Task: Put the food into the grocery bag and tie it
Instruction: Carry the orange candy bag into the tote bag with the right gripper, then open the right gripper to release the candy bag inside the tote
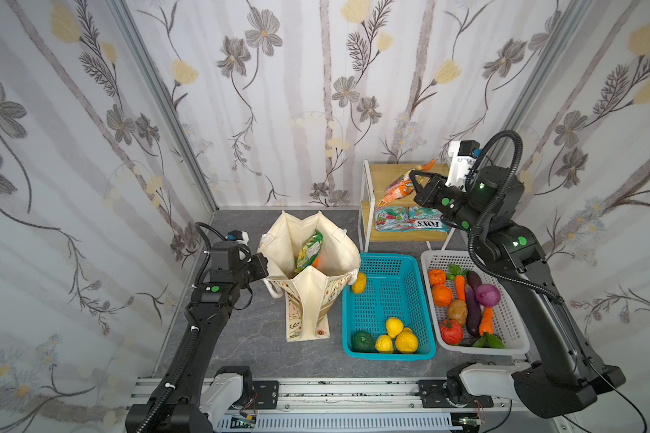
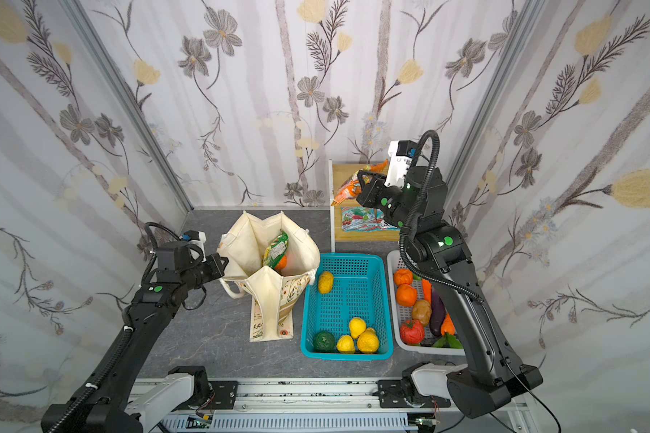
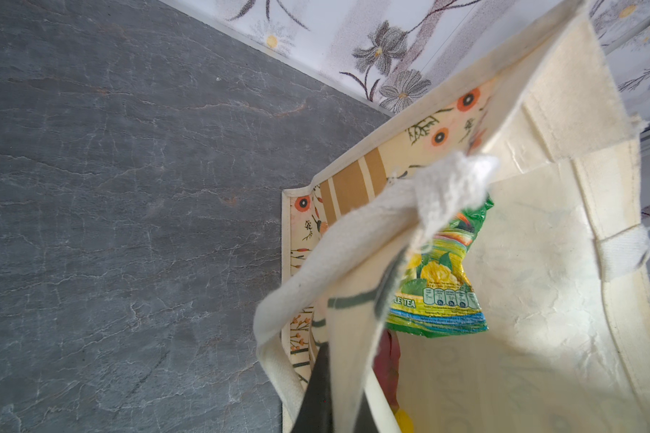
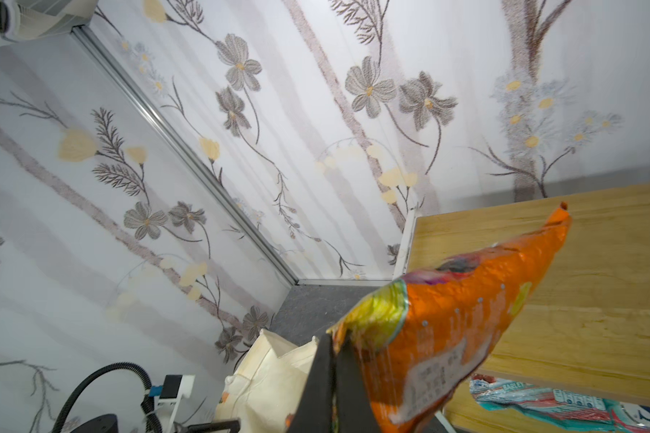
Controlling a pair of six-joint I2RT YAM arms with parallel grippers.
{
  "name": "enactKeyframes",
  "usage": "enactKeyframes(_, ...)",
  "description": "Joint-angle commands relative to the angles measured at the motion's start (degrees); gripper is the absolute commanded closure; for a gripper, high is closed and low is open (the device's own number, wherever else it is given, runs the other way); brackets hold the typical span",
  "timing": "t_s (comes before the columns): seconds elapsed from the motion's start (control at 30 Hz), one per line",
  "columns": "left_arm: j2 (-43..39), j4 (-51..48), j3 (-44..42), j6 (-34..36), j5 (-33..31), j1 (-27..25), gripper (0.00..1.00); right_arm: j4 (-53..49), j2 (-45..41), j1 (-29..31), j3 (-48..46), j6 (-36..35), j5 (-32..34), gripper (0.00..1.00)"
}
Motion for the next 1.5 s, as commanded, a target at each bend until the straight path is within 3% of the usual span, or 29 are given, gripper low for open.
enactKeyframes(0.0,0.2,1.0,1.0,-0.6,0.3,0.1,1.0,-0.1,-0.1,4.3,0.3,-0.9,1.4,1.0)
enactKeyframes(0.27,0.6,1.0,1.9,-1.3,1.2,0.1,1.0,0.9,4.5,15.7,0.0,0.2,-1.9,1.0)
enactKeyframes(0.5,0.4,1.1,1.9,-1.5,1.6,0.1,1.0,2.7,15.9,23.3,2.2,0.9,-3.9,1.0)
enactKeyframes(0.63,0.0,1.1,1.4,-1.6,1.6,0.0,1.0,5.1,20.9,24.3,2.8,2.9,-8.4,1.0)
enactKeyframes(0.93,0.0,1.1,0.8,-1.2,1.3,-0.1,1.0,4.0,27.3,26.7,0.6,5.5,-10.9,1.0)
enactKeyframes(1.33,-0.1,1.2,0.7,-0.5,0.6,0.0,1.0,4.1,26.0,26.6,-12.6,7.2,-6.6,1.0)
enactKeyframes(1.47,-0.7,1.2,0.3,-0.1,-0.4,0.0,1.0,1.4,26.0,25.6,-14.0,5.9,-1.6,1.0)
